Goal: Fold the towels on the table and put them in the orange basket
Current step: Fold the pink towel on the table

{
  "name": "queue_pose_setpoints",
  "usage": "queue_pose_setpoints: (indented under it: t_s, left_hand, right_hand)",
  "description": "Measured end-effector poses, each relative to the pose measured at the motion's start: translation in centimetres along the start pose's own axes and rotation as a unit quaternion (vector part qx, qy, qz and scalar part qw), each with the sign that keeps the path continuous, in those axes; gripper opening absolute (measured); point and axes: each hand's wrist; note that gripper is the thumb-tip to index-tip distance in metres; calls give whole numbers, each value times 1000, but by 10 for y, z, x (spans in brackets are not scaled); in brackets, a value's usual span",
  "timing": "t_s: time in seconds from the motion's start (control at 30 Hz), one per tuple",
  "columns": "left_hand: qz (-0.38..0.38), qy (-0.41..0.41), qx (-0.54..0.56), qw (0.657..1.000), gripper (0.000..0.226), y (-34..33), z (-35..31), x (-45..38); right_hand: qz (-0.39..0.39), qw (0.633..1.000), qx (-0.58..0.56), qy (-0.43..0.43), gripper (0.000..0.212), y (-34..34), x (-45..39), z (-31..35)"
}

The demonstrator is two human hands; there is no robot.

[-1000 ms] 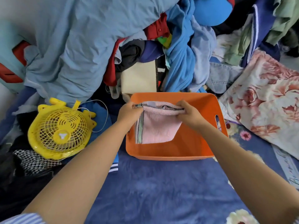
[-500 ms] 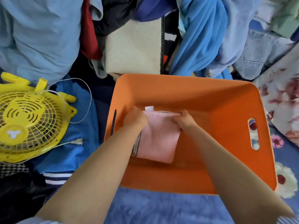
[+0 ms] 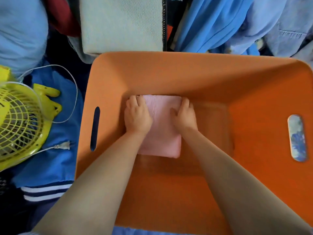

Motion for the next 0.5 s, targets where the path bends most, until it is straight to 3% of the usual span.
queue_pose_setpoints:
  t_s: [0.07, 0.1, 0.2, 0.33, 0.5]
  left_hand:
    - [-12, -137, -12, 990, 25, -13, 11, 13]
    - [11, -162, -20, 987, 29, -18, 16, 17]
    - [110, -95, -55, 988, 51, -31, 29, 21]
    - [138, -56, -66, 987, 57, -38, 34, 17]
    - [182, -45, -91, 978, 57, -23, 23, 12]
  right_hand:
    - [3, 997, 71, 33, 44, -3, 10, -5]
    - [13, 996, 82, 24, 42, -5, 13, -7]
    - [42, 998, 49, 4, 42, -10, 13, -5]
    - [102, 994, 41, 14, 44, -11, 8, 0]
    - [217, 969, 116, 6, 55, 7, 4, 8]
Point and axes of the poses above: each hand's wrist, its own x-axis away from the middle knuckle, its own y-axis out of the back of the hand, z = x × y, and after that the axes turned 12 degrees about y, right-handed
